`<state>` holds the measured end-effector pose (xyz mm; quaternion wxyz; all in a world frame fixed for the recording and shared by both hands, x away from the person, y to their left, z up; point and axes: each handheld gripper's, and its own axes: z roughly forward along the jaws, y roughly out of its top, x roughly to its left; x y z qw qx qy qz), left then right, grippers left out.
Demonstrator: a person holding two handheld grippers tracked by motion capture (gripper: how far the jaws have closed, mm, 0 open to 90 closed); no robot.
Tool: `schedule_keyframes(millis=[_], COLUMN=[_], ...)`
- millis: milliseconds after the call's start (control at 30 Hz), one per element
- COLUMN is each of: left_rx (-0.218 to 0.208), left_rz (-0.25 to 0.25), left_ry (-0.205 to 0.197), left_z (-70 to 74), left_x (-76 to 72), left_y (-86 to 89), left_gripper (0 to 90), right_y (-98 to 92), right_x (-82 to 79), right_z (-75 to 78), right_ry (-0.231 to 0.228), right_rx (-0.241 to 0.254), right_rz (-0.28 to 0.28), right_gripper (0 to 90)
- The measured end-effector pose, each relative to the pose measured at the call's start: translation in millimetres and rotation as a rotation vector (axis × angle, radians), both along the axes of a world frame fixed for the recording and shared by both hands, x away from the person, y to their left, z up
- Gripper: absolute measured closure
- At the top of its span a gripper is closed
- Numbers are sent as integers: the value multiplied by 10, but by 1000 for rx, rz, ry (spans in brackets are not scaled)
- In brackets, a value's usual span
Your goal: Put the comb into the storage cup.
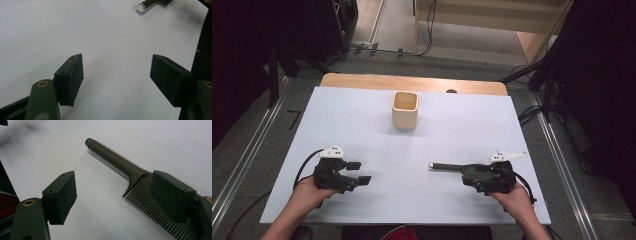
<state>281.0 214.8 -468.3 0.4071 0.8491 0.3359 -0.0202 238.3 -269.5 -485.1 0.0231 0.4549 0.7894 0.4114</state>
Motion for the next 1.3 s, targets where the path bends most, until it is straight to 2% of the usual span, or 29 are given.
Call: schedule_keyframes(millis=[200, 467, 500, 1300], left_rx=[-4, -2, -1, 4], left_rz=[7, 10, 12, 2], left_ry=[8, 3, 3, 1], left_z=[-5, 5, 5, 2], left_x=[0, -13, -13, -11], left_y=[-6, 4, 2, -1], left_gripper=[282, 282, 282, 282], right_y=[4, -1, -2, -9], right_x=[-2, -6, -8, -9], right_z=[10, 31, 31, 57], right_ry=[10, 0, -12, -2], right_rx=[-2, -11, -21, -7], right_rz=[2, -1, 5, -6], right_gripper=[195, 206, 207, 208])
